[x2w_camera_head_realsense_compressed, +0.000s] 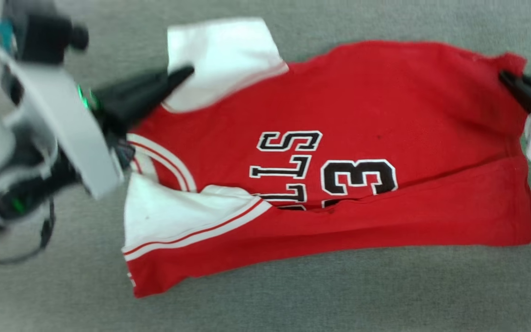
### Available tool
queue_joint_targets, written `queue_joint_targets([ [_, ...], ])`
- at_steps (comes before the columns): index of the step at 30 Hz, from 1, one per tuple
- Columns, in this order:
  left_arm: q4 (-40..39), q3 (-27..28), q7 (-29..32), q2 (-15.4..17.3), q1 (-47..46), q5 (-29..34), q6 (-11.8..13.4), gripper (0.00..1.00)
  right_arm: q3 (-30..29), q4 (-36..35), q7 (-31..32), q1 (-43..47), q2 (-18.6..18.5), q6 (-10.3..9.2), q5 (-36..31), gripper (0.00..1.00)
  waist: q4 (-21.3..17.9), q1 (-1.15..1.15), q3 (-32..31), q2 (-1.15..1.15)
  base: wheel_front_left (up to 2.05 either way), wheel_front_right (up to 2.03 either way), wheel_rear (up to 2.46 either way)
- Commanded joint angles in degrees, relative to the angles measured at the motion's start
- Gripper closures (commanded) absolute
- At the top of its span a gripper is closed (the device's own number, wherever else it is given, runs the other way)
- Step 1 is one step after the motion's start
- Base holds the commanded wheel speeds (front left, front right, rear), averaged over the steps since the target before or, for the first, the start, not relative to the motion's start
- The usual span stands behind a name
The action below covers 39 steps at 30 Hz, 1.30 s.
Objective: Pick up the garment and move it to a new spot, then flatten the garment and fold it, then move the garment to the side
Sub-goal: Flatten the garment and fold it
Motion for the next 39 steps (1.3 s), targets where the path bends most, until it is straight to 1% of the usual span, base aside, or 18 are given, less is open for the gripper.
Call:
queue_joint_targets([
  [1, -1.7, -0.44, -1.71, 0.89, 2.13, 1.19, 0.09, 1.0, -0.91, -1.5, -0.49, 2.66, -1.08, 0.0, 1.22, 1.0, 2.13, 0.0, -2.06, 0.0, 0.0, 0.0, 0.0],
  [5, -5.39, -1.2, -5.31, 3.11, 6.38, 3.96, 0.09, 1.0, -3.47, -5.79, -0.93, 8.58, -2.88, 0.0, 2.79, 1.0, 3.02, 0.0, -2.26, 0.0, 0.0, 0.0, 0.0],
  [8, -7.9, -1.49, -8.35, 4.8, 9.95, 5.17, 0.09, 1.0, -5.01, -8.55, -1.12, 13.05, -3.53, -0.01, 3.53, 1.0, 3.39, 0.0, -2.33, 0.0, 0.0, 0.0, 0.0],
  [12, -10.18, -1.63, -12.91, 7.41, 15.51, 6.5, 0.09, 1.0, -7.5, -11.47, -1.77, 18.65, -3.37, -0.01, 4.18, 1.0, 3.75, 0.0, -2.38, 0.0, 0.0, 0.0, 0.0],
  [17, -10.8, -1.67, -15.64, 8.37, 20.91, 8.09, 0.09, 1.0, -9.61, -13.34, -2.6, 23.33, -2.68, -0.01, 3.96, 1.0, 4.24, 0.0, -2.13, 0.0, 0.0, 0.0, 0.0],
  [21, -9.59, -1.64, -17.01, 7.25, 24.92, 9.07, 0.09, 1.0, -11.13, -14.48, -3.58, 26.63, -1.54, 0.0, 3.65, 1.0, 4.6, 0.0, -1.54, 0.0, 0.0, 0.0, 0.0],
  [23, -8.77, -1.38, -17.27, 6.53, 26.69, 8.57, 0.09, 1.0, -11.65, -14.78, -3.91, 27.88, -0.94, 0.0, 3.3, 1.0, 4.71, 0.0, -1.2, 0.0, 0.0, 0.0, 0.0],
  [25, -7.61, 1.19, -17.36, 5.75, 28.36, 8.11, 0.09, 1.0, -12.34, -14.85, -4.15, 28.61, -0.54, 0.0, 2.64, 1.0, 4.8, 0.0, -0.69, 0.0, 0.0, 0.0, 0.0],
  [27, -6.19, 3.03, -17.23, 4.42, 30.97, 8.97, 0.09, 1.0, -12.35, -14.49, -4.59, 29.45, -0.23, -0.01, 1.93, 1.0, 4.9, 0.0, -0.37, 0.0, 0.0, 0.0, 0.0],
  [28, -5.29, 3.65, -17.23, 3.87, 32.08, 9.93, 0.09, 1.0, -12.35, -14.15, -4.76, 29.61, -0.06, -0.01, 1.59, 1.0, 4.93, 0.0, -0.2, 0.0, 0.0, 0.0, 0.0],
  [34, -1.35, 9.16, -17.26, -1.67, 37.17, 11.0, 0.09, 1.0, -10.24, -10.03, -7.07, 29.66, 1.23, -0.03, -0.39, 1.0, 5.12, 0.0, 0.36, 0.0, 0.0, 0.0, 0.0],
  [39, 0.76, 10.76, -17.26, -4.0, 39.4, 12.1, 0.09, 1.0, -8.59, -6.65, -9.21, 28.69, 1.82, -0.04, -0.78, 1.0, 5.11, 0.0, 0.37, 0.0, 0.0, 0.0, 0.0],
])
